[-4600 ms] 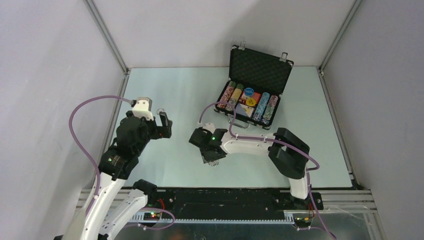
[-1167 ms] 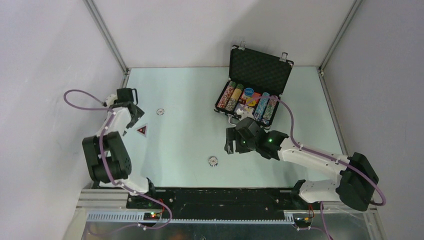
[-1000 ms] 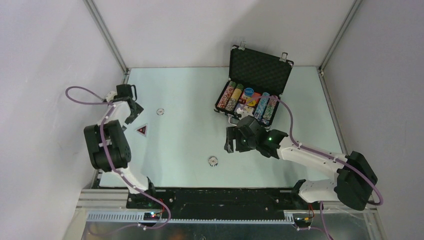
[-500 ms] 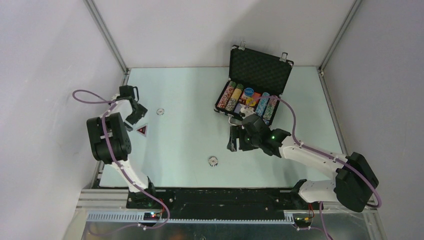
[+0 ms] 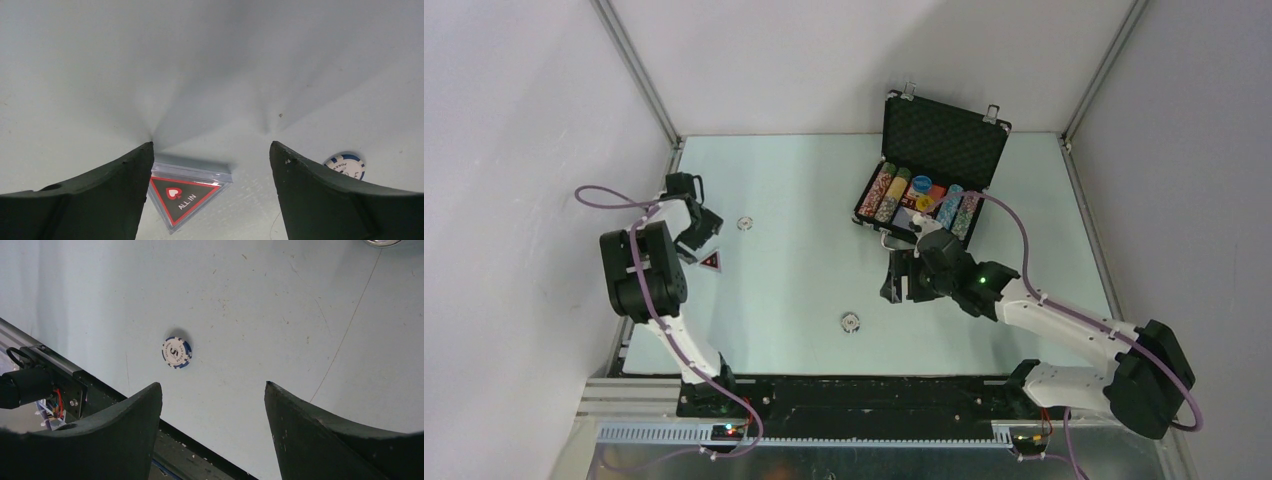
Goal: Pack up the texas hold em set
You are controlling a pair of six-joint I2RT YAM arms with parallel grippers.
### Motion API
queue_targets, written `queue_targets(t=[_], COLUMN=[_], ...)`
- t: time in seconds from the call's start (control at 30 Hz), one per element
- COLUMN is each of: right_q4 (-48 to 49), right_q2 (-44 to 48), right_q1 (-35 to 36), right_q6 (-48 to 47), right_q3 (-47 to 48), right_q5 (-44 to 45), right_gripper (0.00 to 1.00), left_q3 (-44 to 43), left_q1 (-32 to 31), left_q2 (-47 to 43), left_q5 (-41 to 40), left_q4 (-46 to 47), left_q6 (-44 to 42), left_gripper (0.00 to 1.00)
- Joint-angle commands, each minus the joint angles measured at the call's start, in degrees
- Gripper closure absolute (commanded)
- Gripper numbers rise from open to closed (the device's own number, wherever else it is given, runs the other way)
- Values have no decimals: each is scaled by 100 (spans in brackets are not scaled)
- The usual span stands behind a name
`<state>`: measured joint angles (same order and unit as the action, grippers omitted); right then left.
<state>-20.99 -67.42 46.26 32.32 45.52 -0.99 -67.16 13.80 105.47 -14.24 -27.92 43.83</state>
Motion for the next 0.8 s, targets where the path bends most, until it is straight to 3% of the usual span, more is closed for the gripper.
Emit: queue_targets(t=[0.0,0.37,0.57,0.77], right_q4=[-41,-37,-79,-100], right_q2=[197,320,391,464], right_q1=[-38,-40,-32,-30], right_q6=[10,120,159,191], right_q3=[-47,-132,-139,-199], right_q5=[-13,-9,-17,-14], right_gripper=[22,22,22,22], left_q3=[64,669,906,972], left_q1=[-76,-468,-659,-954], left_q2=[170,-321,-562,-799], left_q5=[322,157,201,72], left_q4=[-88,-59,14,7], left_q6=[140,-119,-190,-466], left_gripper=[14,22,36,40])
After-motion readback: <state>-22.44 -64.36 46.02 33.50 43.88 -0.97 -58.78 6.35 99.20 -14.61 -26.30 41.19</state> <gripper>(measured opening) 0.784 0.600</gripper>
